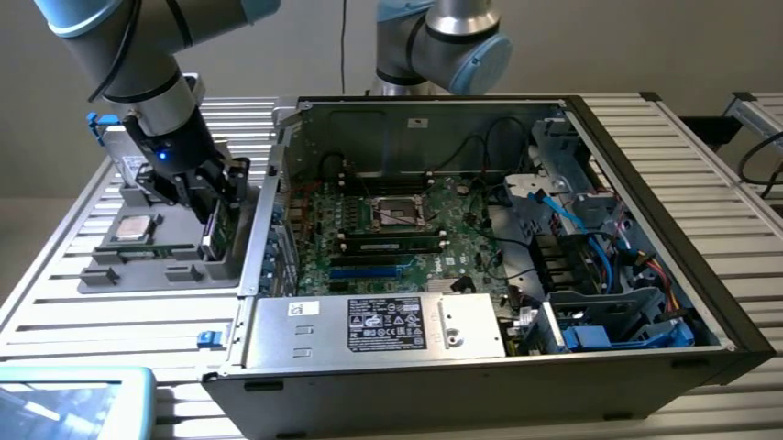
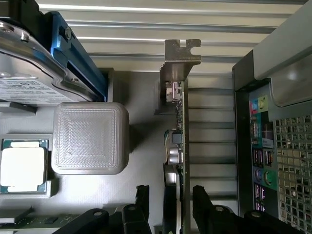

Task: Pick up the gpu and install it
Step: 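Pick up the gpu and move the gpu toward the slot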

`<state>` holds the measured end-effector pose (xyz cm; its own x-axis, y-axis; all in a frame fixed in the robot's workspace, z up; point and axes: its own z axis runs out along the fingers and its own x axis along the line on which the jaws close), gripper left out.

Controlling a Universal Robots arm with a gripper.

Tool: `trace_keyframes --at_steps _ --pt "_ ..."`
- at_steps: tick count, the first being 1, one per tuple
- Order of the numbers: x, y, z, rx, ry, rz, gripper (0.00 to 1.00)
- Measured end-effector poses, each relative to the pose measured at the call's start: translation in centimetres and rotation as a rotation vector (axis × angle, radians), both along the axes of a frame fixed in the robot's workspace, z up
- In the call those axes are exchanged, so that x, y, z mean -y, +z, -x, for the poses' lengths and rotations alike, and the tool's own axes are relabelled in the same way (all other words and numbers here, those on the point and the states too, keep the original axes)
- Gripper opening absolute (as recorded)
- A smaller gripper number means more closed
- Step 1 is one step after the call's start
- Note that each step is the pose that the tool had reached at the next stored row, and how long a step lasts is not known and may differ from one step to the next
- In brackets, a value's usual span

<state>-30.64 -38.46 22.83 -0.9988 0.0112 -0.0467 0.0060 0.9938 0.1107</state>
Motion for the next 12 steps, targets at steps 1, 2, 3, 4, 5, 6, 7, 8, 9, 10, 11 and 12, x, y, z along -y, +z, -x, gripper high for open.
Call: trace_keyframes --at_steps 1,2,3,4,5,6,7,8,9,10,11,12 --pt "0.00 0.00 0.00 -0.0001 0.000 0.0000 0.49" --pt "0.00 -0.01 0.00 -0.0010 0.000 -0.0001 0.49" --pt "0.00 -0.02 0.00 -0.0011 0.001 -0.0001 0.49" --pt "0.00 -0.02 0.00 -0.0012 0.003 0.0000 0.49" --pt "0.00 -0.02 0.00 -0.0013 0.005 0.0000 0.49" --pt "0.00 -0.02 0.00 -0.0013 0.007 0.0000 0.49" --pt "0.00 -0.03 0.00 -0.0012 0.008 0.0000 0.49" --pt "0.00 -0.04 0.00 -0.0012 0.010 -0.0001 0.49" --pt "0.00 -0.05 0.00 -0.0011 0.013 0.0000 0.49" --pt "0.00 -0.05 0.00 -0.0012 0.014 0.0000 0.49" --pt "0.00 -0.06 0.00 -0.0012 0.016 0.0000 0.49" --pt "0.00 -0.07 0.00 -0.0012 0.017 0.0000 0.49"
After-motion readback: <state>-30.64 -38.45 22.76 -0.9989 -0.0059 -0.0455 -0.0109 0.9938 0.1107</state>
